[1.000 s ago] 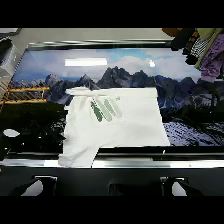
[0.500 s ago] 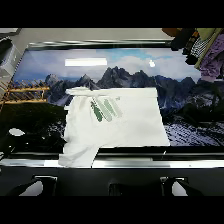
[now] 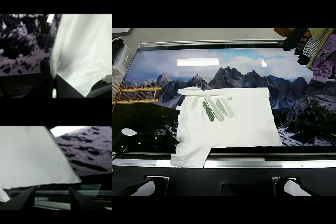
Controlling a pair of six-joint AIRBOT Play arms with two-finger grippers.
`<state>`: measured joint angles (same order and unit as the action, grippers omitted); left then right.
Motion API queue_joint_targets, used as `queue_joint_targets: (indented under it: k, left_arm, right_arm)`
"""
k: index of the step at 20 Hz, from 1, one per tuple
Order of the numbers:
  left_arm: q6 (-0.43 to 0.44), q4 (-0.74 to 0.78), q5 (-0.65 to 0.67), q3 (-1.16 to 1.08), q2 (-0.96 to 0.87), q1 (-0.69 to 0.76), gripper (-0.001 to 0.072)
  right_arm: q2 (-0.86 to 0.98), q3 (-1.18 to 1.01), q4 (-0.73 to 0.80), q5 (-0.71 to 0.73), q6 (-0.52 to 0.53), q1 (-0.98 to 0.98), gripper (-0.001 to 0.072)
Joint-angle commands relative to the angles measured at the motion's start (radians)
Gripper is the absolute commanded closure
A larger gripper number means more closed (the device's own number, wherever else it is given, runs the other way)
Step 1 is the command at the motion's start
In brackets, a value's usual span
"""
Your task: Fold the clothes and pants, and hang the long-sleeved shirts on hangers.
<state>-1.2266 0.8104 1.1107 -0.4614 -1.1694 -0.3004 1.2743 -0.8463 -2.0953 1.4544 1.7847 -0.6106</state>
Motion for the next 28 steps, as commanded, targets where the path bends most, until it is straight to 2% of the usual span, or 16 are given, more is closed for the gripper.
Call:
queue_joint_targets:
  k: [1,8,13,17,20,21,23,28]
  left_arm:
    - [0.001,0.000,0.000,-0.001,0.000,0.001,0.0691]
    - [-0.003,0.000,0.000,-0.001,0.000,0.001,0.0691]
    - [-0.003,0.000,-0.001,-0.001,0.000,0.001,0.0692]
    - [-0.003,0.000,0.000,-0.001,0.000,0.001,0.0691]
    - [-0.004,0.000,-0.001,-0.001,0.000,0.001,0.0691]
    - [-0.003,0.000,-0.001,-0.001,0.000,0.001,0.0691]
    - [-0.003,0.000,-0.001,-0.005,0.000,0.001,0.0692]
    - [-0.003,-0.038,0.005,-0.163,0.012,0.001,0.0693]
  right_arm:
    - [0.026,0.123,0.066,-0.049,0.065,-0.015,0.0230]
    - [0.026,0.185,-0.019,-0.176,0.145,-0.015,0.0230]
    - [0.026,0.193,-0.092,-0.198,0.168,-0.013,0.0230]
    - [0.026,0.260,-0.092,-0.195,0.168,-0.013,0.0241]
    - [0.026,0.280,-0.095,-0.212,0.187,-0.013,0.0448]
    - [0.025,0.280,-0.110,-0.224,0.193,-0.013,0.0546]
    - [0.025,0.280,-0.186,-0.228,0.237,-0.013,0.0682]
    - [-0.031,0.270,-0.462,-0.156,0.323,-0.006,0.0684]
